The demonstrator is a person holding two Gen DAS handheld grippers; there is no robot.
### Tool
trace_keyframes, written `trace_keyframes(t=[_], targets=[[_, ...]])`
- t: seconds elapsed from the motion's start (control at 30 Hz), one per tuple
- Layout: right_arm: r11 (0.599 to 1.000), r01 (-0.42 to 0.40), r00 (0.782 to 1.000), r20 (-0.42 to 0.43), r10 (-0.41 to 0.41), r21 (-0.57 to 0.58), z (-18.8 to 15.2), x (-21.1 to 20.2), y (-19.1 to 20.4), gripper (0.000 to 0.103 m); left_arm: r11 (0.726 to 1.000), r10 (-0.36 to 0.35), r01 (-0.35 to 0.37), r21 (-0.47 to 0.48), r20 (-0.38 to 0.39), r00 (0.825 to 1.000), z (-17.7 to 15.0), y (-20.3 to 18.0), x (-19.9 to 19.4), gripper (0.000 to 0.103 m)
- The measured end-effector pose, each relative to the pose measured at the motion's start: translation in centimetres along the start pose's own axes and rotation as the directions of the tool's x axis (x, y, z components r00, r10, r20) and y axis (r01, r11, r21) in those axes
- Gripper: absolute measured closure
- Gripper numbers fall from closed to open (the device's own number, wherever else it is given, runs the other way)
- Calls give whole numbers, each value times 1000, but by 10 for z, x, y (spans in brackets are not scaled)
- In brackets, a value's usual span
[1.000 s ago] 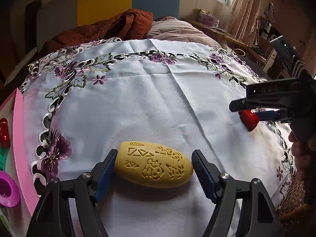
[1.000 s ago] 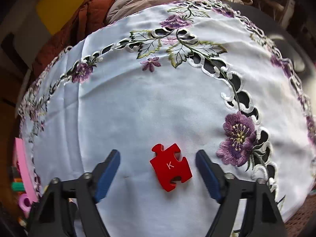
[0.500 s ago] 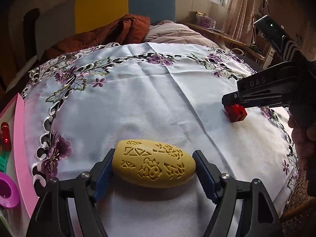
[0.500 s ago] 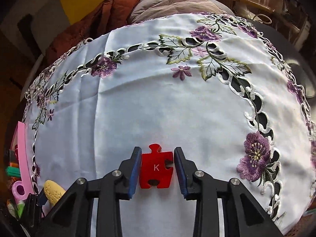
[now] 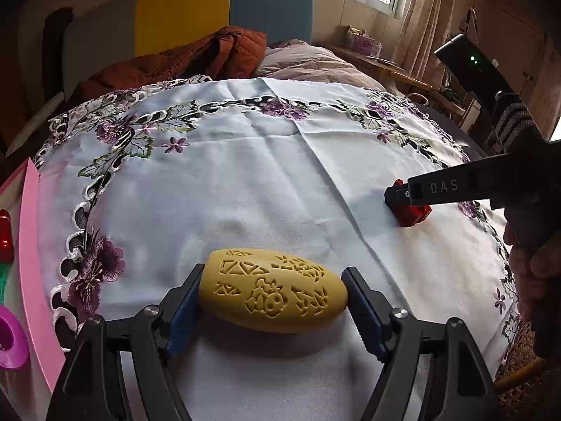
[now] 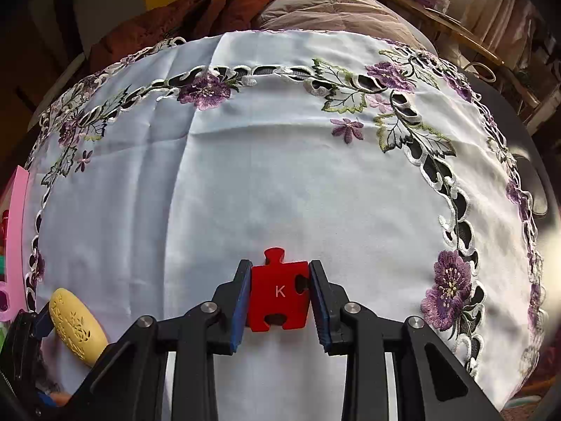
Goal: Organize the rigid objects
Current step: 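Grasp the red K puzzle piece with the right gripper while the left gripper holds the sponge, then carry the yellow sponge into the tray and open the left gripper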
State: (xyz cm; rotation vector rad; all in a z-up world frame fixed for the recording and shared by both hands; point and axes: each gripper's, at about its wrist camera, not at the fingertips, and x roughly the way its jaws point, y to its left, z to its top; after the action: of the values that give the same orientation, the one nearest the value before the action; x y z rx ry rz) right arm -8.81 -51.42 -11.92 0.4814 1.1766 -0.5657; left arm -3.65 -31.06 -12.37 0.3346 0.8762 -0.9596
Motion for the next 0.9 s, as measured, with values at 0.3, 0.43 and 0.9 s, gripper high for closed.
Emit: trace_keyframes(t=[0.3,0.43,0.9], targets=[[1000,-10,1000,0,10,1,-3,3,1,66,1000,8,-8,3,5,1000,0,-2,-1,26],[1000,1,1000,15,-1,6,-3,0,5,70,1000,13,-13,-3,9,1000,0,-1,-2,26],[996,30,999,31,-28,-83,-2,0,16,69,998,46,-46,-30,3,999,-2,-1,-11,26]])
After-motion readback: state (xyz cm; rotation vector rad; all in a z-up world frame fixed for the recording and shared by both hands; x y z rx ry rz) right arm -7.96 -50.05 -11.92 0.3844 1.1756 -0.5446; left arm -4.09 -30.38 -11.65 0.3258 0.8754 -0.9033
